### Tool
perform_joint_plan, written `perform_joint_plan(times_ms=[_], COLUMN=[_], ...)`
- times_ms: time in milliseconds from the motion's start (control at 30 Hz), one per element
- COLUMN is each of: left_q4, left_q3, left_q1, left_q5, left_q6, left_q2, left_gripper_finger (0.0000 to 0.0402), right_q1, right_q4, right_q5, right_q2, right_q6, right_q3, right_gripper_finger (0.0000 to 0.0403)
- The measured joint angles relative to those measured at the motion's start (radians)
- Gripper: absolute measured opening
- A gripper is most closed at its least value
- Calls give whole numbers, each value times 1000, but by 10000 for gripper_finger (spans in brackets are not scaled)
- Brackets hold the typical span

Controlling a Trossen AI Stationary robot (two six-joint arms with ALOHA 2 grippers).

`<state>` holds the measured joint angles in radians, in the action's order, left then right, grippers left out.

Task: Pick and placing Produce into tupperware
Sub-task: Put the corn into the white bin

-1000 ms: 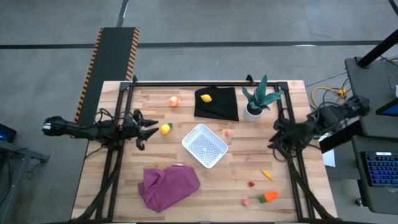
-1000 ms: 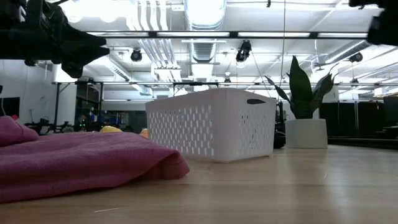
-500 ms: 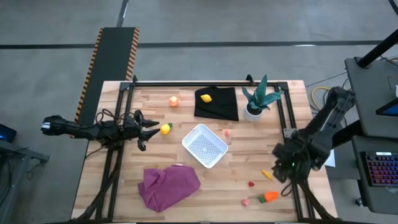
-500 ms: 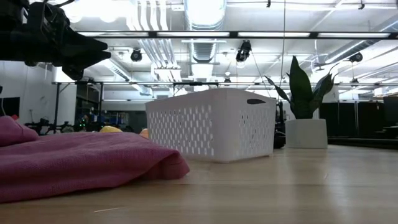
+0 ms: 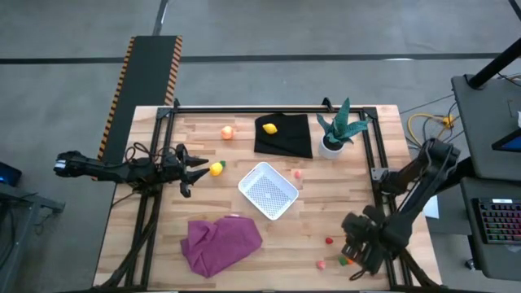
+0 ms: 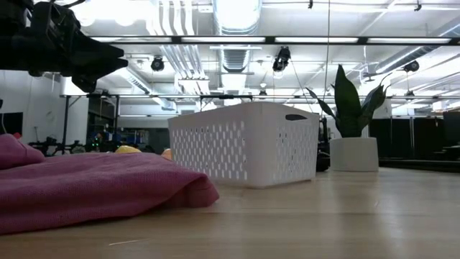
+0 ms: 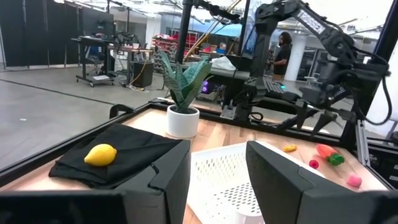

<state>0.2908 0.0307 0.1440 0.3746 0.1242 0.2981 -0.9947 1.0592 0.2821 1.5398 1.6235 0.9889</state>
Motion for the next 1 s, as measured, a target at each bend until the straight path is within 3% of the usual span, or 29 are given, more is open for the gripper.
perform_joint_plan(times_ms=[333, 500, 800, 1000], left_q4=[0, 0, -1, 0], left_q3=[0, 0, 0, 0], left_q1=[0, 0, 0, 0], left_q5=[-2, -2, -3, -3], left_q6=[0, 0, 0, 0], left_q2=[0, -2, 0, 3], left_gripper_finger=[142, 142, 142, 142], right_q1=[0, 0, 0, 0], right_q4=[18, -39, -339, -350], right_q5=[8, 8, 6, 6], right_q2=[107, 51, -85, -109], right_q6=[18, 69, 63, 70], right_q3=[-20, -95, -316, -373], right_gripper_finger=[164, 162, 162, 164])
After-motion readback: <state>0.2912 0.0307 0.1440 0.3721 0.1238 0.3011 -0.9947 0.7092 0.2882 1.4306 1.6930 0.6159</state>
